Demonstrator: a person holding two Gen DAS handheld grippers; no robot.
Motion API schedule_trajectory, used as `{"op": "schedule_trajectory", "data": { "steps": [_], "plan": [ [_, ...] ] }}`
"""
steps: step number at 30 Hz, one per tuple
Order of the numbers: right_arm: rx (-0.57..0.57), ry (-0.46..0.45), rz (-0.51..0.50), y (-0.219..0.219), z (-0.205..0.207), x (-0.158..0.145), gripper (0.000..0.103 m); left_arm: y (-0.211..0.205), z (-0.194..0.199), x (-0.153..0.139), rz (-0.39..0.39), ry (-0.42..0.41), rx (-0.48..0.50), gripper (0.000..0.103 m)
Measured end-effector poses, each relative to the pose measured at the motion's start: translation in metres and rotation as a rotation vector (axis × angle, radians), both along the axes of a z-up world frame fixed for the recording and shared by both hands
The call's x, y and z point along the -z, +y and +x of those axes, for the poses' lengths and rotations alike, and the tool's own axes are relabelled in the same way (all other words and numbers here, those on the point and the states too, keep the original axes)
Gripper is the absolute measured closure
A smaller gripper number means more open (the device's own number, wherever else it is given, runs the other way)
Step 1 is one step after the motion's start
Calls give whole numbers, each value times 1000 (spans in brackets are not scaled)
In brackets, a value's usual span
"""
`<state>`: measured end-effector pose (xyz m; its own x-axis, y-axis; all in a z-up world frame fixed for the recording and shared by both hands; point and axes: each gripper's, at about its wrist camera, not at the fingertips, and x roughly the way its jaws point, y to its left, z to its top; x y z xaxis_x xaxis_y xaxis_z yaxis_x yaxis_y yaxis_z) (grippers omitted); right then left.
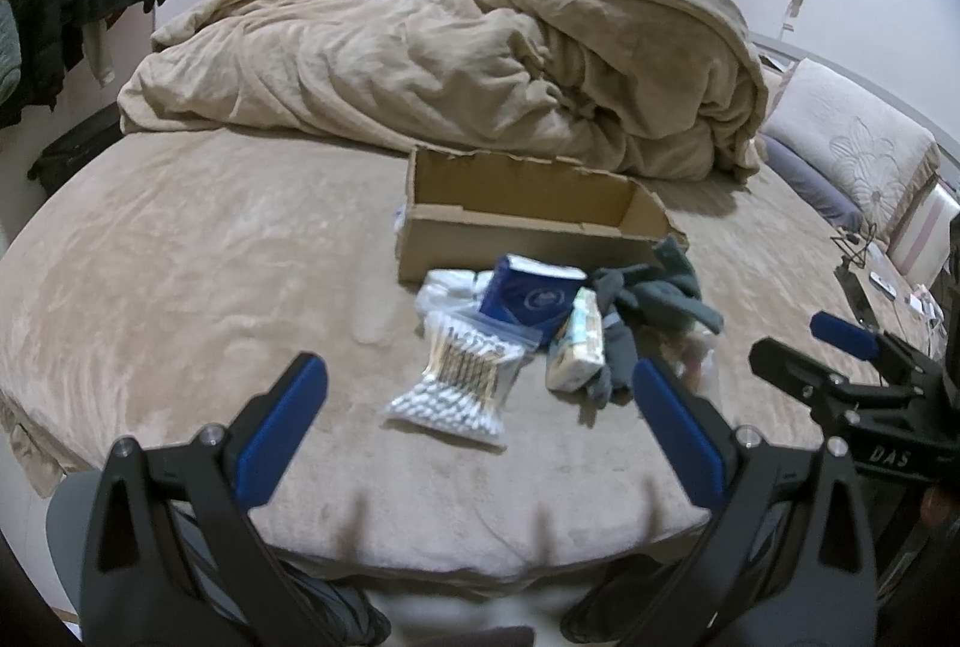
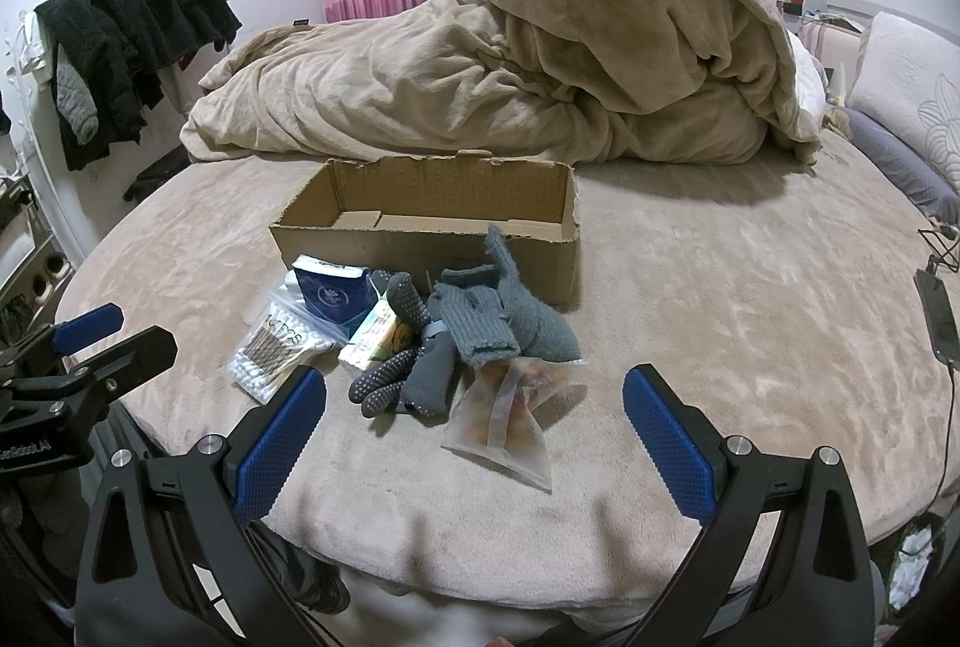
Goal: Organize objects
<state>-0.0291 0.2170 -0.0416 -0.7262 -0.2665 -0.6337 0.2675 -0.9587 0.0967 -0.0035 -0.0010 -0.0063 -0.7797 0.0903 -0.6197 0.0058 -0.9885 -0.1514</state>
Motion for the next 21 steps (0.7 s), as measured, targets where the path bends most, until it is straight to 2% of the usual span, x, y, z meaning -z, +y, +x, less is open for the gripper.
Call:
{"op": "schedule_trajectory", "data": {
  "steps": [12,21],
  "plan": [
    [4,-12,4,-1,-8,0,2,-4,-9,4,-9,-5,2,1],
    [32,-44,37,2,-31,31,2,-6,-48,46,-26,-90,37,1]
  ]
}}
